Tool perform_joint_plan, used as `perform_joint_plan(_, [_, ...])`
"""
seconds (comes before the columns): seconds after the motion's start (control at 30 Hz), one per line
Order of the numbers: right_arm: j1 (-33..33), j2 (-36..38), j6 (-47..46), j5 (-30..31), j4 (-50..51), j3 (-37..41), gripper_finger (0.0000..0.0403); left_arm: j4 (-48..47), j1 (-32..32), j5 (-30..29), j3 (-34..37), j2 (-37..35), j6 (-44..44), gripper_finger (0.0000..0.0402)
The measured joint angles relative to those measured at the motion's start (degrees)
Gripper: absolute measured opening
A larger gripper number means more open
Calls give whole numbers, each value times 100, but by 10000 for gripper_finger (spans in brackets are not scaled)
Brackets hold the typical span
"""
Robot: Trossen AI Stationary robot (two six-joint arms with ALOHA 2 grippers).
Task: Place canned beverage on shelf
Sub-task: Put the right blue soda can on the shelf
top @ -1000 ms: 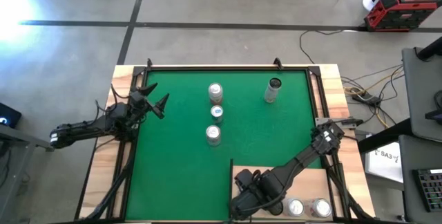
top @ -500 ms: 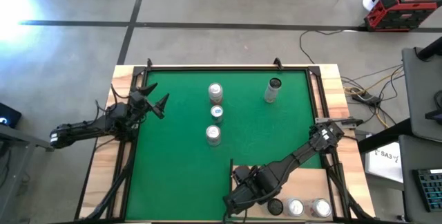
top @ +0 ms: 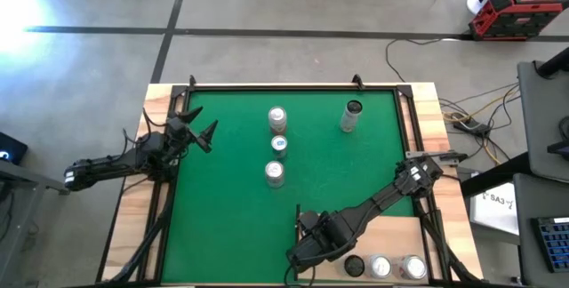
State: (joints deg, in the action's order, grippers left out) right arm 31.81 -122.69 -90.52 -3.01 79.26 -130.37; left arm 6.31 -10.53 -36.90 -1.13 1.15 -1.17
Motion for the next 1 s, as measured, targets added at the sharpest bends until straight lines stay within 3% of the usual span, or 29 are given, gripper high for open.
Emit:
perform_joint_plan(0.33, [19, 0, 288, -292, -10, 0, 244, 2, -2, 1, 0, 0, 0, 363])
perform_joint_plan(1.0, [284, -4, 975, -540, 76, -17, 227, 2, 0, 1, 0, 0, 0, 363])
